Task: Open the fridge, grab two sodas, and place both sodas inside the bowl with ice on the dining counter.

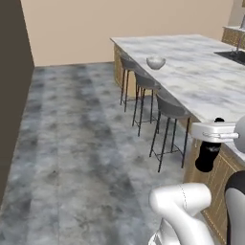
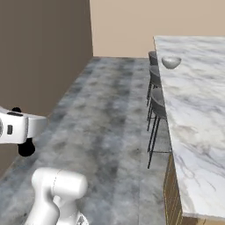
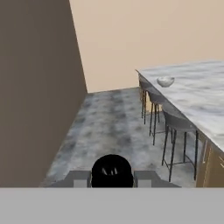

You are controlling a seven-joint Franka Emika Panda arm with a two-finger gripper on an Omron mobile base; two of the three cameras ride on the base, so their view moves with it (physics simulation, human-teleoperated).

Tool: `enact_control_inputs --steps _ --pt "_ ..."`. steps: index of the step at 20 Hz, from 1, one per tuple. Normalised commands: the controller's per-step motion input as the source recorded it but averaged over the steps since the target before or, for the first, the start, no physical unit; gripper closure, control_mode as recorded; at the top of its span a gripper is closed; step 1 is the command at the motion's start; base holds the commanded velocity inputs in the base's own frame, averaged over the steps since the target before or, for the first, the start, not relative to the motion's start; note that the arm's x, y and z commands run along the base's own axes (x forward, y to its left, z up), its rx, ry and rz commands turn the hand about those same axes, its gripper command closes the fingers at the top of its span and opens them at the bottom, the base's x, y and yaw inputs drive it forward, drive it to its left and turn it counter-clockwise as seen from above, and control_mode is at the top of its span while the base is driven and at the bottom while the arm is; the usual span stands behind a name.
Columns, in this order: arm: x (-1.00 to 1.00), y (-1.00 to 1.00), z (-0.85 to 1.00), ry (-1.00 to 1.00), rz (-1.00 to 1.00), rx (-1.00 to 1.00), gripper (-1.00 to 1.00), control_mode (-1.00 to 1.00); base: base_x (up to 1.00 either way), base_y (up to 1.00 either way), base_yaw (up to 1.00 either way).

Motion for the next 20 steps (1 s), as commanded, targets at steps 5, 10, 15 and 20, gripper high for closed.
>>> enact_control_inputs --steps 5,10,15,20 --pt "0.0 0.0 0.0 0.0 0.0 0.0 1.0 1.0 0.97 0.64 -0.48" --pt "0.0 0.0 0.0 0.0 0.0 0.0 1.0 1.0 1.0 0.7 -0.43" --pt "0.0 0.0 0.0 0.0 0.0 0.0 1.0 1.0 1.0 0.71 -0.42" --pt "0.0 0.0 0.0 0.0 0.0 0.0 1.0 1.0 1.0 0.71 -0.42"
